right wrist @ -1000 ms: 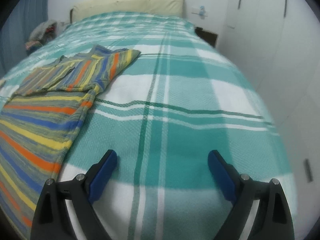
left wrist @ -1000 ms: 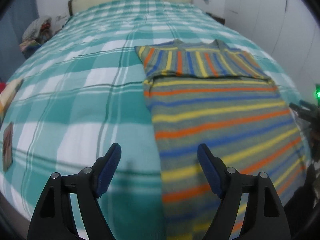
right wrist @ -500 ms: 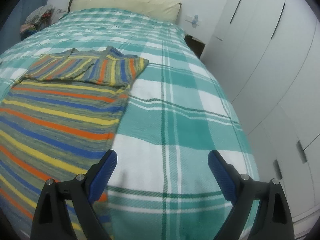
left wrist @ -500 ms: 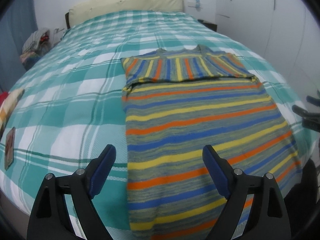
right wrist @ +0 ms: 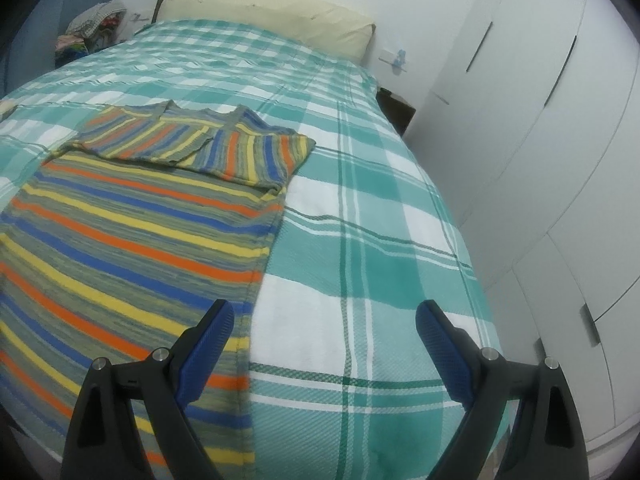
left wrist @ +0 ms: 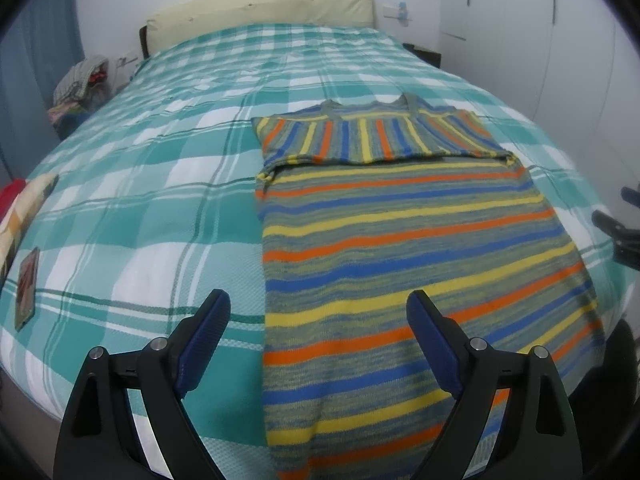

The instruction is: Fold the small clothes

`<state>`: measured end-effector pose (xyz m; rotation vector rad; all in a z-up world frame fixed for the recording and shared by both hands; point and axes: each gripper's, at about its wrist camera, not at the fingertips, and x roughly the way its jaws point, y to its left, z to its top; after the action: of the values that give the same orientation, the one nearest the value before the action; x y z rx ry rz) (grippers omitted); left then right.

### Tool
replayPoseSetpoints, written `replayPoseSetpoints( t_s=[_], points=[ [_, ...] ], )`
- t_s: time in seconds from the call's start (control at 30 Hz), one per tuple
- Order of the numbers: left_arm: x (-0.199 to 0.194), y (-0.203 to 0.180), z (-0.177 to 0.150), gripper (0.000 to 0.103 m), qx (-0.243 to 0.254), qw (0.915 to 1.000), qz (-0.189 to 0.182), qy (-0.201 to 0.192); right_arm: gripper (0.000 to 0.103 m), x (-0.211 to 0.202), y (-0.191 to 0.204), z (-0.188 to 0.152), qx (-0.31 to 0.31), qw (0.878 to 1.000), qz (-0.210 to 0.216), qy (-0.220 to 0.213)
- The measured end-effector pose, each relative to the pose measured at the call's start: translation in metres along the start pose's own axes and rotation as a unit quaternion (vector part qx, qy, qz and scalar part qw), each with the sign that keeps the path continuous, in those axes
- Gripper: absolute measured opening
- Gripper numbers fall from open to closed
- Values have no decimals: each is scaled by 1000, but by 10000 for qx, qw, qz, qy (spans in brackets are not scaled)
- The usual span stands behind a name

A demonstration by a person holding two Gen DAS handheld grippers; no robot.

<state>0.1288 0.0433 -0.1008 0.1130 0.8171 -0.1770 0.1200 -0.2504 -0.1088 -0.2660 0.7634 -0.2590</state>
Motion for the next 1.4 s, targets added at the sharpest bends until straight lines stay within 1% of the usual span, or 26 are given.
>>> replayPoseSetpoints(
  t_s=[0.3, 0.83, 1.0, 1.1, 1.13, 1.23, 1.3, 1.33, 1.37, 1.4],
  points=[
    [1, 5, -3, 91, -55, 10000, 53, 50, 92, -5, 6, 2, -83, 10000, -17, -46],
    [7, 7, -7, 92, -6, 9998, 128, 161, 92, -4, 8, 2, -118, 9999, -6, -43],
    [12, 9, -13, 93, 4, 9994, 205, 295, 92, -3, 9, 1, -120, 9999, -6, -40],
    [14, 14, -24, 93, 42, 9983, 286, 506, 92, -1, 7, -3, -111, 9999, 57, -10],
    [13, 19, -31, 93, 62, 9979, 299, 576, 92, 0, 5, -6, -126, 9998, 135, 27],
    [11, 36, -54, 93, 5, 9971, 258, 714, 91, 0, -13, -25, -152, 9978, 591, 243],
    [12, 46, -70, 94, -170, 9963, -57, 836, 91, -3, -32, -47, -48, 9918, 1206, 417],
    [11, 46, -74, 94, -220, 9963, -138, 813, 91, -3, -39, -56, 45, 9864, 1551, 545],
    [9, 46, -76, 94, -246, 9967, -188, 752, 91, -2, -45, -68, 207, 9753, 2067, 755],
    [8, 44, -77, 94, -227, 9966, -247, 753, 90, -2, -47, -78, 356, 9634, 2491, 929]
  ],
)
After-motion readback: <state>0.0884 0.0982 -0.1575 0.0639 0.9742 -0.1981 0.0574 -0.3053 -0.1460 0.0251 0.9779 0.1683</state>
